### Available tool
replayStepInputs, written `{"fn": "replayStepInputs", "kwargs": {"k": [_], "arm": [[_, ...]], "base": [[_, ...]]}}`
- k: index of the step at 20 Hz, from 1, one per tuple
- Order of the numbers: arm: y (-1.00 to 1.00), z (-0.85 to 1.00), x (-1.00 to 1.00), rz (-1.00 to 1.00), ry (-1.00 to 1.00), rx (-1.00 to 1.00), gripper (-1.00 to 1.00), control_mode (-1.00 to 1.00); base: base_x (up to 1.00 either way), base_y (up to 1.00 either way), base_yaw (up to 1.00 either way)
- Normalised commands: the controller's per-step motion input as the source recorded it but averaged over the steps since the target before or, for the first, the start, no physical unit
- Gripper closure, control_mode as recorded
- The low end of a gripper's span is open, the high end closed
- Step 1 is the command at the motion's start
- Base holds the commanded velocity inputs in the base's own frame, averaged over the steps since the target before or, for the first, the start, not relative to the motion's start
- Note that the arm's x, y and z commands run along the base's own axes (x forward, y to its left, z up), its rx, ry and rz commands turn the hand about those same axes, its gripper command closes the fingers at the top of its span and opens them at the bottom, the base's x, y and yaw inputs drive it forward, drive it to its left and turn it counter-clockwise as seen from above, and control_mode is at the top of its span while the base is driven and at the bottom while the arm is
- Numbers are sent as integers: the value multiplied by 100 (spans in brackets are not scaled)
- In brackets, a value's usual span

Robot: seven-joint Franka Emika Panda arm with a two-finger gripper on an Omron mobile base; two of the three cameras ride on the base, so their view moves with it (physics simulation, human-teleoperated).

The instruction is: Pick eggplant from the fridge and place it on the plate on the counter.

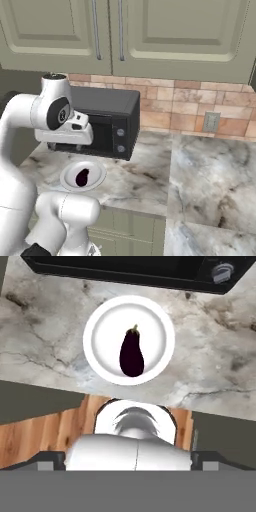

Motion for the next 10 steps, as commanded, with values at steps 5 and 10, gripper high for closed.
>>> {"fn": "replayStepInputs", "kwargs": {"k": [5, 10], "arm": [[-21, 63, -94, -5, -9, 2, -100, -100], [-16, 21, -93, -2, -13, 0, -100, -100]], "base": [[0, 0, 0], [0, 0, 0]]}}
